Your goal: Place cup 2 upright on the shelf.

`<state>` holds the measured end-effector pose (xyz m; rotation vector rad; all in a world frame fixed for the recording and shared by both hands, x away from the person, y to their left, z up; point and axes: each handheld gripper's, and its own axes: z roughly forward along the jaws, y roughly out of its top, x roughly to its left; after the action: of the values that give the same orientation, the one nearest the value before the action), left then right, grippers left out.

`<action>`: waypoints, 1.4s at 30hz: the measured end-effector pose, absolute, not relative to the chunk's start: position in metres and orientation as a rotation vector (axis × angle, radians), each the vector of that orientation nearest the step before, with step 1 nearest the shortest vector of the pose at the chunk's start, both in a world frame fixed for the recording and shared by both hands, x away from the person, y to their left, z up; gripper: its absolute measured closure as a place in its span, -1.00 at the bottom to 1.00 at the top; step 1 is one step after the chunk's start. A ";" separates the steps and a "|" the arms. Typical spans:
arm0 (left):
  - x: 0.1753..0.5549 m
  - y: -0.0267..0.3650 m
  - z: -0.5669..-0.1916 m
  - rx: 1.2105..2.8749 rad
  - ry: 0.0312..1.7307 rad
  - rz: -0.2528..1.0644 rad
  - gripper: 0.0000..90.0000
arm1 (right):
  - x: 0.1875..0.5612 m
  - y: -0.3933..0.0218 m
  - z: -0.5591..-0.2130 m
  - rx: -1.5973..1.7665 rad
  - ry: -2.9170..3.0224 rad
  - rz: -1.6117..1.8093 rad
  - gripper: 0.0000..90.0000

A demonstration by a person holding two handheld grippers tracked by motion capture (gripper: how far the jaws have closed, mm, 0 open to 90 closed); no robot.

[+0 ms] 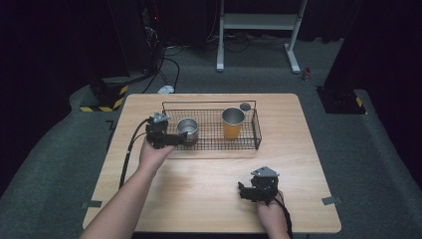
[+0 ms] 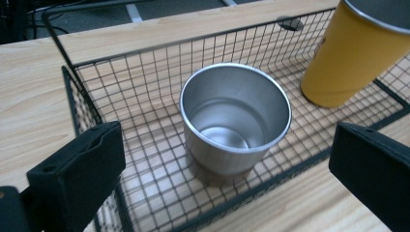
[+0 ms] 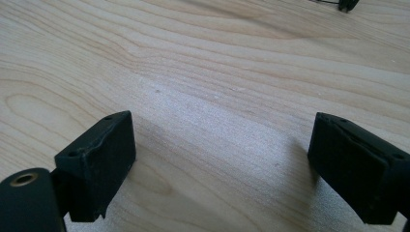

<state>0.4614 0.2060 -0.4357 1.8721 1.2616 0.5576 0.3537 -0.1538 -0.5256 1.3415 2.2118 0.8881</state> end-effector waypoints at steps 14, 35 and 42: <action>0.431 0.232 -0.445 1.898 1.249 0.527 -1.00 | 0.354 -0.154 -0.526 1.342 2.212 0.888 -0.79; 0.377 0.259 -0.494 2.003 1.249 0.465 -0.98 | 0.354 -0.154 -0.526 1.342 2.212 0.888 -0.79; 0.351 0.265 -0.523 2.076 1.251 0.470 -0.97 | 0.353 -0.154 -0.526 1.339 2.212 0.889 -0.79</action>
<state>0.3507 0.2649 -0.5228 2.0758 1.2506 0.4703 0.3532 -0.1540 -0.5256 1.3390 2.2124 0.8894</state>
